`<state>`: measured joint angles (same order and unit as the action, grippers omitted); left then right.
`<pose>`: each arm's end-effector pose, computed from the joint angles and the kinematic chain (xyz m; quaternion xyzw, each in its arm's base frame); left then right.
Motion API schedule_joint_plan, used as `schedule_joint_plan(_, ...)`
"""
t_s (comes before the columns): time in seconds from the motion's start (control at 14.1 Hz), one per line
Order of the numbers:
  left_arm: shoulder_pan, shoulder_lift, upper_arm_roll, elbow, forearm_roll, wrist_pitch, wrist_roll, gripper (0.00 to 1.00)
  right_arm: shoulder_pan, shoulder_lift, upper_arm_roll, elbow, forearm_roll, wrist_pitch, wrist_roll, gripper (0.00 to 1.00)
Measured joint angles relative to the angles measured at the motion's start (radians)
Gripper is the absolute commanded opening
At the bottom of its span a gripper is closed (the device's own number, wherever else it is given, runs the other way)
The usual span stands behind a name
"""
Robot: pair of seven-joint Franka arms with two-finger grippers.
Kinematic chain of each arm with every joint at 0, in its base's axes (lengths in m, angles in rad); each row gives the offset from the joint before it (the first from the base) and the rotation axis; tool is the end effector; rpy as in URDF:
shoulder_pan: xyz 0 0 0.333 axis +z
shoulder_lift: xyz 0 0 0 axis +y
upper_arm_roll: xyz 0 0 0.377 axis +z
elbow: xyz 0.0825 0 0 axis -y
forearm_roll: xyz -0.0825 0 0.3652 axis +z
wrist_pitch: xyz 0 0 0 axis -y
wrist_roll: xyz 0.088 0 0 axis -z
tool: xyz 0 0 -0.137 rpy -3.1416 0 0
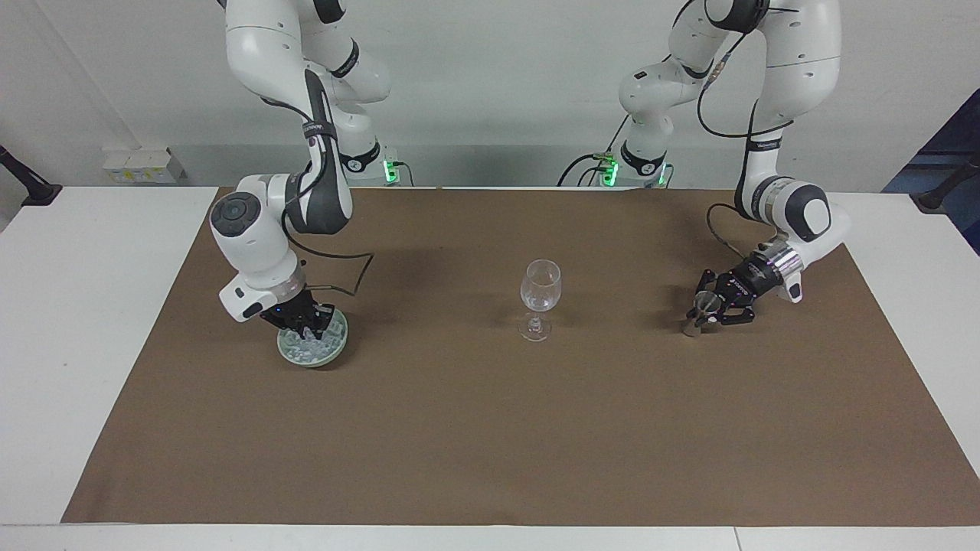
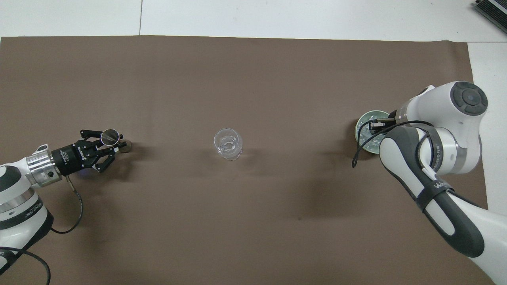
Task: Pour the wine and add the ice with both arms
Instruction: 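Grasp the rim of the ice bowl with the right gripper, then lift the bowl with the right gripper while the left gripper releases the cup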
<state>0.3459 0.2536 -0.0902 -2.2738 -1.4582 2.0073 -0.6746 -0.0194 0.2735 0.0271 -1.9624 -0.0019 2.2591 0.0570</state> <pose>0.5285 0.0499 0.3107 0.4474 0.7012 -0.2992 0.4676 0.6107 0.0037 0.3784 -0.9996 0.0246 -0.0116 0.0033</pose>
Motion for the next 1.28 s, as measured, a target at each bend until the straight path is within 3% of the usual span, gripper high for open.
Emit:
schedule_joint_plan(0.28, 0.000, 0.003, 0.000, -0.001, 0.000, 0.000, 0.008, 0.33, 0.000, -0.047, 0.000, 0.002, 0.000, -0.007, 0.000, 0.00)
schedule_joint_plan(0.71, 0.000, 0.003, 0.001, -0.008, 0.000, 0.000, 0.010, 0.51, 0.000, -0.170, 0.000, 0.002, 0.000, -0.119, 0.000, 0.00)
schedule_joint_plan(0.92, 0.001, 0.003, 0.001, -0.009, 0.000, 0.000, 0.010, 0.95, 0.000, -0.233, 0.000, 0.008, 0.000, -0.166, 0.002, 0.00)
schedule_joint_plan(0.99, 0.001, 0.003, 0.002, -0.009, 0.000, 0.000, 0.010, 1.00, 0.000, -0.251, 0.000, 0.019, 0.000, -0.197, 0.004, 0.00)
schedule_joint_plan(1.28, 0.003, 0.003, 0.005, -0.009, 0.000, -0.002, 0.011, 1.00, 0.000, -0.282, 0.000, 0.119, 0.000, -0.340, 0.034, 0.00)
